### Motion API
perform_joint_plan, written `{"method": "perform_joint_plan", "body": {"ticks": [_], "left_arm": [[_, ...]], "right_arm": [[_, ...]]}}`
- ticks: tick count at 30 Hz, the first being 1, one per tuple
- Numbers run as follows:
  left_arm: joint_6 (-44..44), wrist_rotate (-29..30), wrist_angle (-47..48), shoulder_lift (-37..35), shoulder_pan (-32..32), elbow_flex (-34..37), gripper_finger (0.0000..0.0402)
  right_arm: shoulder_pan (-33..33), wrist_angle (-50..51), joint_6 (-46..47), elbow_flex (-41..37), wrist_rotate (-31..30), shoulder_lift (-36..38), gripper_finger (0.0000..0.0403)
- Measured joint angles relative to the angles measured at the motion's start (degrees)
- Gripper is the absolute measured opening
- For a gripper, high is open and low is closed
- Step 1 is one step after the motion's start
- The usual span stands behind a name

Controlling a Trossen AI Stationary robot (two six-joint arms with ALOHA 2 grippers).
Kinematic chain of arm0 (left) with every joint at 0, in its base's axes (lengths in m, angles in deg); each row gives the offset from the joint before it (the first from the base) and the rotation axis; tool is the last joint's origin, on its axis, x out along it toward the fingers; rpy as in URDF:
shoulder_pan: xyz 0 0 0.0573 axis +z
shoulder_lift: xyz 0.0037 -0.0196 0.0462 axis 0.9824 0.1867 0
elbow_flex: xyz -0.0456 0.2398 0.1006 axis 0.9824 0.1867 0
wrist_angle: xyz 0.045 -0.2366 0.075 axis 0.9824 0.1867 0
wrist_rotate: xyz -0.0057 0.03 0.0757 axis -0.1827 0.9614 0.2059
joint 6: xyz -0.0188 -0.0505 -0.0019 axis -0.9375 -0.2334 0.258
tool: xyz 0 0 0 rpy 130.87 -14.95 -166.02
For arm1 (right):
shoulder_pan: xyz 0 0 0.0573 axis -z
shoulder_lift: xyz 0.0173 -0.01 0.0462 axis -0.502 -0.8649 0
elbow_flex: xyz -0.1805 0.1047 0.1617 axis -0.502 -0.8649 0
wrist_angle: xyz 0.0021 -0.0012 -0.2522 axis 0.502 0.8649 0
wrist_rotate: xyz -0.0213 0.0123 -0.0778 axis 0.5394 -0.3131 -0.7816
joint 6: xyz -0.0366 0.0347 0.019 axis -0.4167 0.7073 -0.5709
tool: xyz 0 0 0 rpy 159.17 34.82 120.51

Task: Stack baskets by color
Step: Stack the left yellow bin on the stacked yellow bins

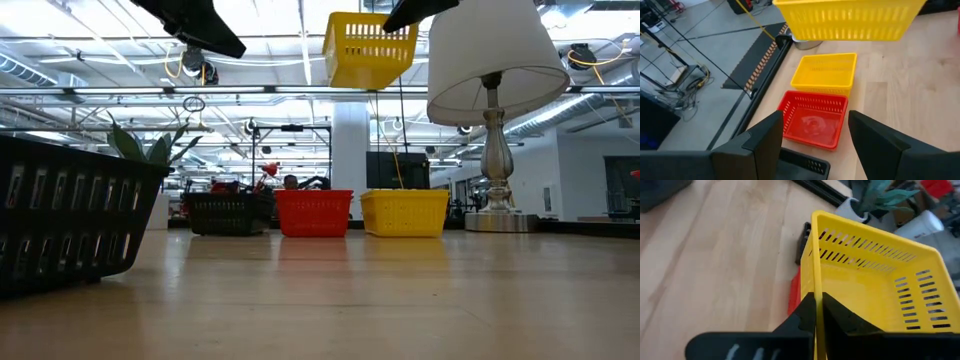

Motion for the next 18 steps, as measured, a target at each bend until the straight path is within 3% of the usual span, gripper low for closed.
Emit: {"method": "perform_joint_plan", "body": {"ticks": [10,18], "left_arm": [[0.0,-1.8,-1.7,0.0,0.0,0.0,0.0227],[0.1,-2.4,-1.9,0.0,0.0,0.0,0.0227]], "right_arm": [[5.8,0.9,-2.9,0.0,8.1,5.8,0.0004],[11.7,3.4,-2.4,0.0,9.9,10.4,0.0004]]}}
